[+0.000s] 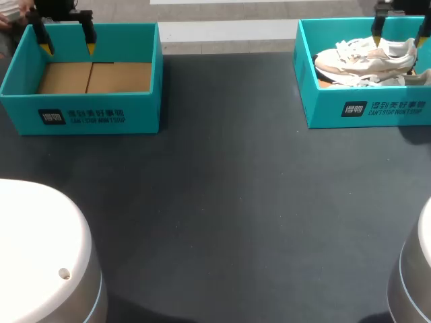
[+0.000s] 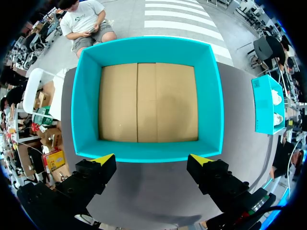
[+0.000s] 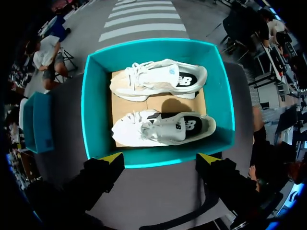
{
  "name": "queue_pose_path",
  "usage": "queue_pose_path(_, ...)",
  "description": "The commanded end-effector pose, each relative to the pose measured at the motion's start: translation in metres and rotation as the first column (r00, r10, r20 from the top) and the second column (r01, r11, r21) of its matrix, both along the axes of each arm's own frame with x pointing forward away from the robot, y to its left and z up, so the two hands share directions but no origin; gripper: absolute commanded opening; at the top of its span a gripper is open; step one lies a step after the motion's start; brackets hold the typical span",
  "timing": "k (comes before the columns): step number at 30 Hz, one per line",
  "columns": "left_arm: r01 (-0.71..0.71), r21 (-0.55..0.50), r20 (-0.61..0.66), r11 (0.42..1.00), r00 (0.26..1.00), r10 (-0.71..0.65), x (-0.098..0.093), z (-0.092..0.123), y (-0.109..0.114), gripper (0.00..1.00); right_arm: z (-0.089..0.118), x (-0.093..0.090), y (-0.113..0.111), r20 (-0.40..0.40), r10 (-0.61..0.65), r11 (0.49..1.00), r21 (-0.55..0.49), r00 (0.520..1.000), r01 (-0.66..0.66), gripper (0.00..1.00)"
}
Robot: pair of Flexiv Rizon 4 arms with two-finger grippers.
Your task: Take the shoe out of the shoebox, open the shoe tongue, remove and reinsert the insole, then place the shoe into the shoebox
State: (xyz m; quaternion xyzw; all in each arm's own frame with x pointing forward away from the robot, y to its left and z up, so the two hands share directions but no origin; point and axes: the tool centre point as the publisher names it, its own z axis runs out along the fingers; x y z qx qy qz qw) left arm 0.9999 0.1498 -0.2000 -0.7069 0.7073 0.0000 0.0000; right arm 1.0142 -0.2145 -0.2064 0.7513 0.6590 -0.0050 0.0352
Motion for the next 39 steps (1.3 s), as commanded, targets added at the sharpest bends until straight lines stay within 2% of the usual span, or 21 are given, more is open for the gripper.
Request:
queue_pose_path(1, 0.0, 0.0, 0.0, 1.0, 1.0, 0.0, 0.0, 0.0, 0.0, 1.0, -0.004, -0.013, -0.034, 0.061, 0.02, 1.0, -0.004, 0.998, -0.02, 1.0)
queue_pose_path(7, 0.0, 0.0, 0.0, 1.0, 1.0, 0.0, 0.0, 0.0, 0.0, 1.0, -0.028, -0.019, -0.064, 0.047, 0.02, 1.0, -0.018, 0.999, -0.019, 1.0)
queue_pose_path(12, 0.0, 0.0, 0.0, 1.0, 1.0, 0.0, 0.0, 0.0, 0.0, 1.0, -0.052, -0.022, -0.068, 0.05, 0.019, 1.0, -0.013, 0.999, -0.018, 1.0)
queue_pose_path(18, 0.0, 0.0, 0.0, 1.0, 1.0, 0.0, 0.0, 0.0, 0.0, 1.0, -0.084, -0.011, -0.078, 0.048, 0.019, 0.999, -0.033, 0.999, -0.017, 1.0)
queue_pose_path(22, 0.0, 0.0, 0.0, 1.0, 1.0, 0.0, 0.0, 0.0, 0.0, 1.0, -0.091, -0.004, -0.089, 0.047, 0.005, 0.999, -0.054, 0.999, -0.003, 1.0)
queue_pose_path(24, 0.0, 0.0, 0.0, 1.0, 1.0, 0.0, 0.0, 0.0, 0.0, 1.0, -0.094, -0.001, -0.095, 0.046, 0.006, 0.999, -0.054, 0.999, -0.003, 0.91)
queue_pose_path(28, 0.0, 0.0, 0.0, 1.0, 1.0, 0.0, 0.0, 0.0, 0.0, 1.0, -0.101, 0.006, -0.104, 0.035, 0.011, 0.998, -0.068, 0.999, -0.008, 0.86)
queue_pose_path(29, 0.0, 0.0, 0.0, 1.0, 1.0, 0.0, 0.0, 0.0, 0.0, 1.0, -0.102, 0.007, -0.105, 0.033, 0.012, 0.997, -0.077, 0.999, -0.01, 0.74)
queue_pose_path(30, 0.0, 0.0, 0.0, 1.0, 1.0, 0.0, 0.0, 0.0, 0.0, 1.0, -0.103, 0.008, -0.107, 0.031, 0.012, 0.997, -0.073, 0.999, -0.01, 0.56)
queue_pose_path(31, 0.0, 0.0, 0.0, 1.0, 1.0, 0.0, 0.0, 0.0, 0.0, 1.0, -0.103, 0.008, -0.107, 0.03, 0.012, 0.997, -0.073, 0.999, -0.01, 0.49)
queue_pose_path(39, 0.0, 0.0, 0.0, 1.0, 1.0, 0.0, 0.0, 0.0, 0.0, 1.0, -0.12, 0.014, -0.112, 0.022, -0.016, 0.997, -0.071, 1.0, 0.017, 0.5)
